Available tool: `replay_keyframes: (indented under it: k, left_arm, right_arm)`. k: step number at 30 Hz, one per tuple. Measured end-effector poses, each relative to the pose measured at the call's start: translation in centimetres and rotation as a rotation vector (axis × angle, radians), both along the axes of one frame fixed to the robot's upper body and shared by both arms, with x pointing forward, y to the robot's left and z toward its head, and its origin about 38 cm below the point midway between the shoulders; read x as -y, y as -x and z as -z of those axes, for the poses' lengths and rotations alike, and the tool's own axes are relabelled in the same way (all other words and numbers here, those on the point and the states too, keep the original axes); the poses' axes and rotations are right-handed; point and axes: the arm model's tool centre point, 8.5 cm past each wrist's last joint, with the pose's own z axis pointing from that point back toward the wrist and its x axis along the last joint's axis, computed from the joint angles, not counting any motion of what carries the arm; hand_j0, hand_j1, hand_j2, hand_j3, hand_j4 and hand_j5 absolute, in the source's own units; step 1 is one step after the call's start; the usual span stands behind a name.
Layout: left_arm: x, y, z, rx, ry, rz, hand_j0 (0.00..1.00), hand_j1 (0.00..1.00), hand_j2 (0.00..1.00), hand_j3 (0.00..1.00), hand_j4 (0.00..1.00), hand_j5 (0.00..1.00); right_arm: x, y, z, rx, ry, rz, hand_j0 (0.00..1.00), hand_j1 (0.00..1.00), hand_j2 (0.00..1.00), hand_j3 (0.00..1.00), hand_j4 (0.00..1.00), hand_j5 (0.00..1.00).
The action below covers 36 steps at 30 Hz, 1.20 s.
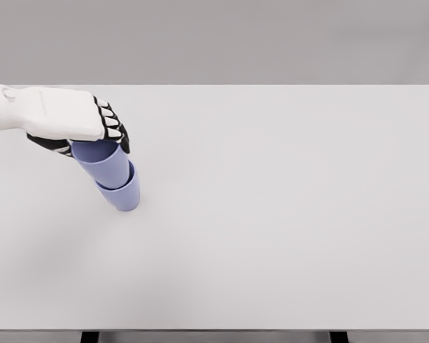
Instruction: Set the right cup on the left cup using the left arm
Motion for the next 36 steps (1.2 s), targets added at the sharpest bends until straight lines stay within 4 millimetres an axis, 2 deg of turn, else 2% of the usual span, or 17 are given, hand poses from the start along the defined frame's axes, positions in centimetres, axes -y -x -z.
replay_keyframes:
  k: [6, 9, 16, 36]
  left_arm:
    - [0.26, -0.18, 0.15, 0.002, -0.002, 0.004, 0.69, 0.69, 0.69, 0.69, 0.69, 0.69]
    - [0.25, -0.21, 0.17, 0.004, -0.005, 0.004, 0.76, 0.76, 0.76, 0.76, 0.76, 0.76]
    - [0.18, -0.24, 0.2, 0.009, -0.013, 0.003, 0.82, 0.82, 0.82, 0.82, 0.82, 0.82]
    - [0.21, -0.17, 0.33, 0.006, -0.014, 0.007, 0.88, 0.88, 0.88, 0.88, 0.88, 0.88]
  right_arm:
    - [0.0, 0.0, 0.0, 0.0, 0.0, 0.0, 1.0, 1.0, 1.0, 1.0, 1.0, 1.0]
    - [0.0, 0.0, 0.0, 0.0, 0.0, 0.0, 1.0, 1.0, 1.0, 1.0, 1.0, 1.0]
    - [0.0, 0.0, 0.0, 0.0, 0.0, 0.0, 1.0, 1.0, 1.0, 1.0, 1.0, 1.0]
    - [0.0, 0.0, 0.0, 0.0, 0.0, 0.0, 1.0, 1.0, 1.0, 1.0, 1.0, 1.0]
